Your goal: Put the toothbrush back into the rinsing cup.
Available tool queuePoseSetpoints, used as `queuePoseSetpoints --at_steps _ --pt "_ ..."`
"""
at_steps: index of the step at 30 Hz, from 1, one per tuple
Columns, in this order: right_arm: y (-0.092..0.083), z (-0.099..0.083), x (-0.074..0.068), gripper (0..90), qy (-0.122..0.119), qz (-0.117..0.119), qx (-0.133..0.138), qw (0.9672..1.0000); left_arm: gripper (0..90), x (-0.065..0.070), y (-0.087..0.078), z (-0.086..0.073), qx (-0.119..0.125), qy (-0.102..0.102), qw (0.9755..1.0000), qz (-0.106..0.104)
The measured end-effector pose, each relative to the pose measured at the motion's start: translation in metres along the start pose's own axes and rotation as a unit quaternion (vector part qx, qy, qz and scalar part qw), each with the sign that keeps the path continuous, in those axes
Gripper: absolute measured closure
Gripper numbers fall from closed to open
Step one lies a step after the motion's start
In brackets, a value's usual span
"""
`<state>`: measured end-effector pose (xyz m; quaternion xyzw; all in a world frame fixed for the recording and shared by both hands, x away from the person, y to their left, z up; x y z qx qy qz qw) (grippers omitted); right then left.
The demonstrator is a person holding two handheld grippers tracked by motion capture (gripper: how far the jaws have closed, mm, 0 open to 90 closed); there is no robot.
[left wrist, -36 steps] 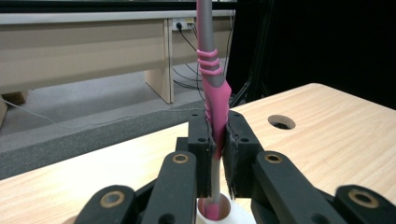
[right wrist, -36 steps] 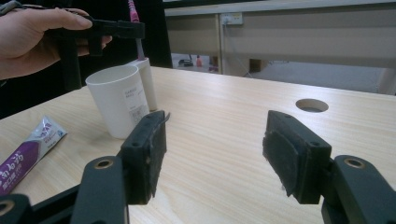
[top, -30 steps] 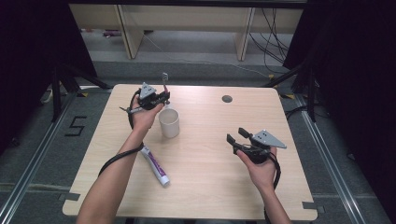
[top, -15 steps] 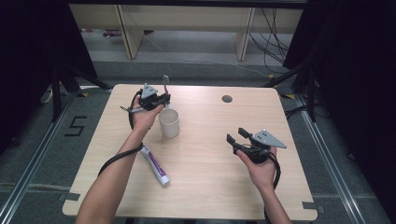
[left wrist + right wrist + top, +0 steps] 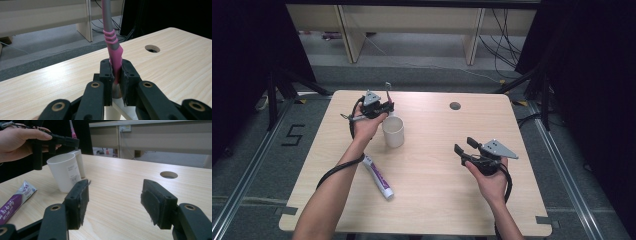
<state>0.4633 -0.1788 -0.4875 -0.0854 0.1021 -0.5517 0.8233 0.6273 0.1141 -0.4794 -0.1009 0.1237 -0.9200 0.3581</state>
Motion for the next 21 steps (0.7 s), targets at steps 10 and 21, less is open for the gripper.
queuePoseSetpoints --at_steps 10,21 --pt "0.0005 0.0001 0.0005 39.6 -0.007 -0.003 0.002 1.0 76.8 0.0002 0.0 -0.0012 -0.006 -0.003 1.0 0.001" --pt "-0.0007 0.0005 0.0 39.6 -0.002 -0.003 -0.002 1.0 59.2 0.0038 -0.0074 0.0063 0.003 -0.01 0.9999 0.006"
Point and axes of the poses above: each handheld gripper's, and its own axes: y roughly forward along the jaws, z roughly out of its top, x roughly to its right, the point moved 8 cm from there along y, roughly forward along the jaws, and after that the axes turned 14 degrees about -z, right-handed, at the moved point
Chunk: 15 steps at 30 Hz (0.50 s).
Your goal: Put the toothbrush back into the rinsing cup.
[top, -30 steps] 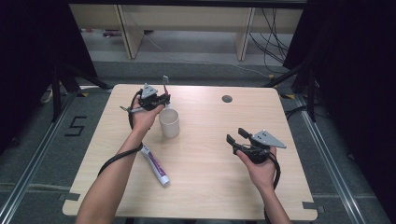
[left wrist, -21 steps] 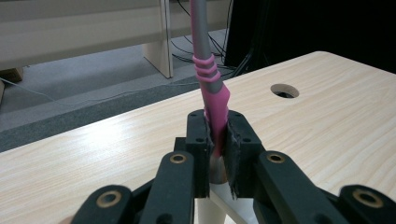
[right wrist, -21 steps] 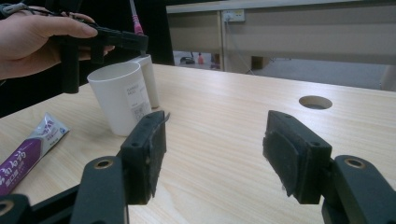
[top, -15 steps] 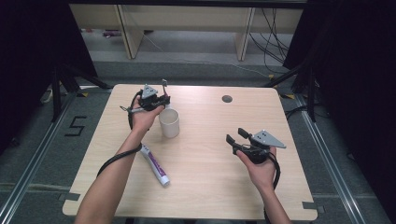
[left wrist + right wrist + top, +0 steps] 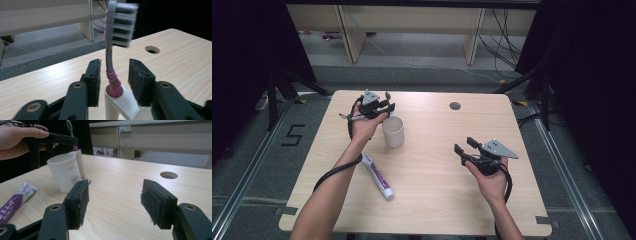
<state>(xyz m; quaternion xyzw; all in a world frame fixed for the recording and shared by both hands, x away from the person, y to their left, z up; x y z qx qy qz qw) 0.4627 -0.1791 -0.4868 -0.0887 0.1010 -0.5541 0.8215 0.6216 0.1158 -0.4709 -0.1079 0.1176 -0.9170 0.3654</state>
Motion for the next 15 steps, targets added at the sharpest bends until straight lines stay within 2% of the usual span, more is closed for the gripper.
queuePoseSetpoints --at_steps 4,15 --pt "0.0 0.0 0.0 39.6 0.002 0.0 -0.002 1.0 51.5 0.003 -0.003 0.004 0.002 0.004 1.0 -0.001" --pt "0.0 0.001 0.0 39.5 -0.003 -0.002 0.001 1.0 41.0 0.008 -0.013 0.006 0.002 0.001 1.0 0.001"
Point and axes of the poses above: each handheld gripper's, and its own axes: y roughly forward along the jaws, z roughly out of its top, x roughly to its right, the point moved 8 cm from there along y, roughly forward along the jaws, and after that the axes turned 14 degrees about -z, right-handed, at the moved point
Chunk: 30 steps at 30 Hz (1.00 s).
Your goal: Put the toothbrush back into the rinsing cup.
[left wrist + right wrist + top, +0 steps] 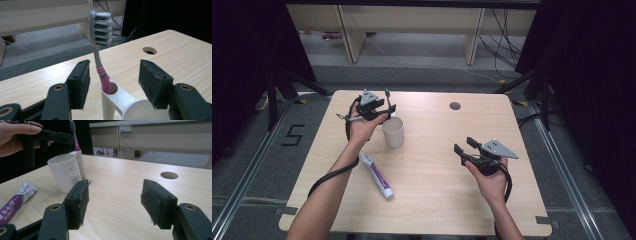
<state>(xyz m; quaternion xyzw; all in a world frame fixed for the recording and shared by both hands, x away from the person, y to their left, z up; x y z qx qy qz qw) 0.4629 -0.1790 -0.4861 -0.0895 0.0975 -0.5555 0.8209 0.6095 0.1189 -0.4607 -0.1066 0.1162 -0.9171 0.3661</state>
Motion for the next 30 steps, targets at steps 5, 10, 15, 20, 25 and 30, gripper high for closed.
queuePoseSetpoints --at_steps 5,10,15,20,25,30 --pt "0.0 -0.001 0.0 39.4 0.006 0.0 -0.004 1.0 33.7 0.002 -0.011 -0.002 0.001 -0.01 0.9999 -0.001" --pt "0.001 -0.001 -0.002 39.4 0.009 0.005 -0.006 0.9999 31.3 -0.022 -0.028 0.006 -0.034 0.131 0.9902 0.035" --pt "0.003 -0.001 0.0 39.3 0.0 0.0 -0.004 1.0 31.4 -0.013 -0.041 0.001 -0.064 0.176 0.9819 -0.03" --pt "0.003 -0.001 0.0 39.3 0.003 -0.002 -0.01 0.9999 31.5 -0.011 -0.055 -0.004 -0.067 0.176 0.982 -0.013" --pt "0.002 0.001 0.002 39.3 0.003 -0.004 -0.007 1.0 31.8 0.02 -0.069 -0.023 -0.017 0.006 0.9998 -0.005" --pt "-0.002 -0.001 0.002 39.4 0.017 -0.008 -0.024 0.9995 32.5 0.03 -0.078 -0.029 -0.016 -0.001 0.9998 -0.012"
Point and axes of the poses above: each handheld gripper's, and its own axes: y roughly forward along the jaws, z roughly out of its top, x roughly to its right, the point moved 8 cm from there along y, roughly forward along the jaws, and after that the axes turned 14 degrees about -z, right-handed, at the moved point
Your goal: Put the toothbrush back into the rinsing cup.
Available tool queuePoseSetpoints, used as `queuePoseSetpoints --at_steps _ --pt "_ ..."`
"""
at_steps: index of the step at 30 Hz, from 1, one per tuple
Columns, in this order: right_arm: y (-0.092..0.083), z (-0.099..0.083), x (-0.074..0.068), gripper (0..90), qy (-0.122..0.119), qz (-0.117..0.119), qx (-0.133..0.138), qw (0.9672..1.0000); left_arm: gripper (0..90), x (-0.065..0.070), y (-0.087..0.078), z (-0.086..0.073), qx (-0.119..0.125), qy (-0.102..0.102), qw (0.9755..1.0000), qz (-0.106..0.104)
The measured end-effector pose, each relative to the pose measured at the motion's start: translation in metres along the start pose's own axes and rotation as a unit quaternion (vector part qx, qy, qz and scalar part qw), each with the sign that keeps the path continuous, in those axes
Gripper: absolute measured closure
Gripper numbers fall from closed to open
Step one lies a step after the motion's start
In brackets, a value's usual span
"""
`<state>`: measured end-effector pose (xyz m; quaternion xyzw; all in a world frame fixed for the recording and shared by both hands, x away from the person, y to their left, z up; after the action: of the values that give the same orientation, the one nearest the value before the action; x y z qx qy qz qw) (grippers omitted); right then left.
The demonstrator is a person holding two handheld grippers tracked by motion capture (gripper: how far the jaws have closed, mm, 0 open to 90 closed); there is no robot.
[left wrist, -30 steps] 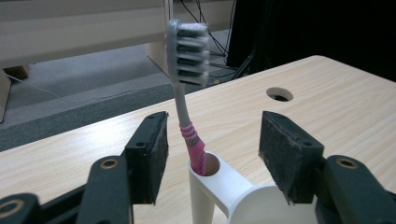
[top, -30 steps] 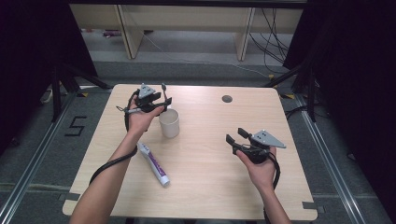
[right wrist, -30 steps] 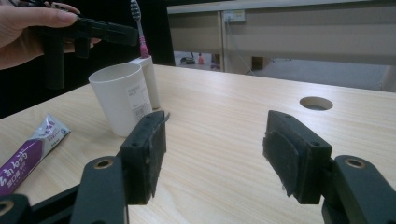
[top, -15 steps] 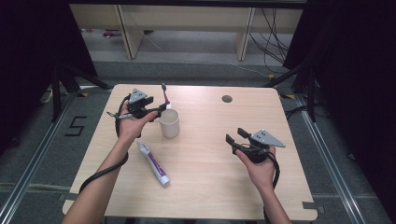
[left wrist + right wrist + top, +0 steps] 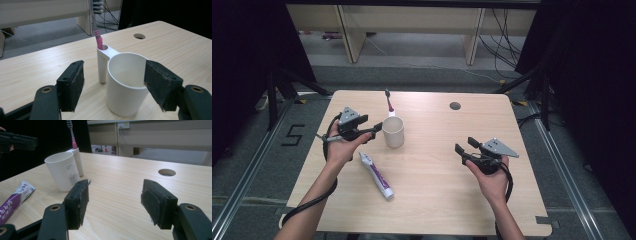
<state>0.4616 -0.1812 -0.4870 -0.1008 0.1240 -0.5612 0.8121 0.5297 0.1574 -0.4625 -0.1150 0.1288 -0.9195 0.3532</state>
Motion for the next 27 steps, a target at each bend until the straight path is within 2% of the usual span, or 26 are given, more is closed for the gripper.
queuePoseSetpoints --at_steps 1,3,4,5,7,8,9,10,11,12,17,19,23,25,27 --pt "0.0 0.001 0.004 39.4 -0.013 -0.001 0.005 0.9999 32.7 0.004 -0.006 -0.006 -0.007 -0.002 1.0 -0.001" --pt "-0.003 0.0 0.005 39.5 -0.007 0.001 -0.002 1.0 33.5 0.008 -0.01 -0.009 -0.011 0.003 0.9999 -0.001" --pt "-0.003 0.001 0.009 39.5 -0.018 -0.013 0.004 0.9997 33.8 0.011 -0.011 -0.01 -0.009 -0.003 1.0 -0.002" --pt "-0.005 0.0 0.006 39.5 0.002 -0.011 -0.002 0.9999 33.8 0.011 -0.011 -0.01 -0.009 -0.003 1.0 -0.002" --pt "-0.006 0.002 0.012 39.5 -0.017 -0.016 0.005 0.9997 34.0 0.017 -0.018 -0.013 -0.013 0.005 0.9999 -0.002" --pt "-0.006 0.002 0.012 39.5 -0.017 -0.016 0.005 0.9997 34.1 0.017 -0.018 -0.013 -0.013 0.005 0.9999 -0.002" --pt "-0.007 0.002 0.011 39.5 -0.002 -0.017 0.005 0.9998 34.3 0.021 -0.021 -0.015 -0.007 0.001 1.0 -0.001" --pt "-0.008 0.002 0.012 39.5 -0.009 -0.015 0.004 0.9998 34.4 0.021 -0.021 -0.015 -0.007 0.001 1.0 -0.001" --pt "-0.008 0.002 0.014 39.5 -0.017 -0.019 0.004 0.9997 34.4 0.024 -0.027 -0.018 -0.012 0.013 0.9998 0.002" --pt "-0.009 0.002 0.012 39.5 -0.009 -0.016 0.0 0.9998 34.3 0.024 -0.027 -0.018 -0.012 0.013 0.9998 0.002" --pt "-0.01 0.002 0.013 39.4 -0.008 -0.015 -0.003 0.9999 34.2 0.035 -0.036 -0.034 -0.026 0.011 0.9996 0.01" --pt "-0.008 0.003 0.014 39.5 -0.01 -0.015 0.006 0.9998 33.7 0.037 -0.038 -0.04 -0.029 0.01 0.9995 0.007" --pt "-0.009 0.003 0.014 39.4 -0.006 -0.012 0.003 0.9999 33.4 0.037 -0.045 -0.047 -0.032 0.002 0.9994 0.013" --pt "-0.009 0.003 0.017 39.4 -0.018 -0.02 0.002 0.9996 33.4 0.036 -0.047 -0.049 -0.031 0.0 0.9994 0.013" --pt "-0.009 0.002 0.016 39.4 -0.017 -0.021 -0.001 0.9996 33.3 0.037 -0.049 -0.05 -0.033 -0.003 0.9994 0.015"
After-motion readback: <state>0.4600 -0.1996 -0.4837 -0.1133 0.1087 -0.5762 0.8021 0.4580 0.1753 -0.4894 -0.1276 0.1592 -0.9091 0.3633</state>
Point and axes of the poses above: each handheld gripper's, and its own axes: y roughly forward along the jaws, z roughly out of its top, x roughly to its right, the point moved 8 cm from there along y, roughly forward along the jaws, and after that the axes turned 14 degrees about -z, right-handed, at the moved point
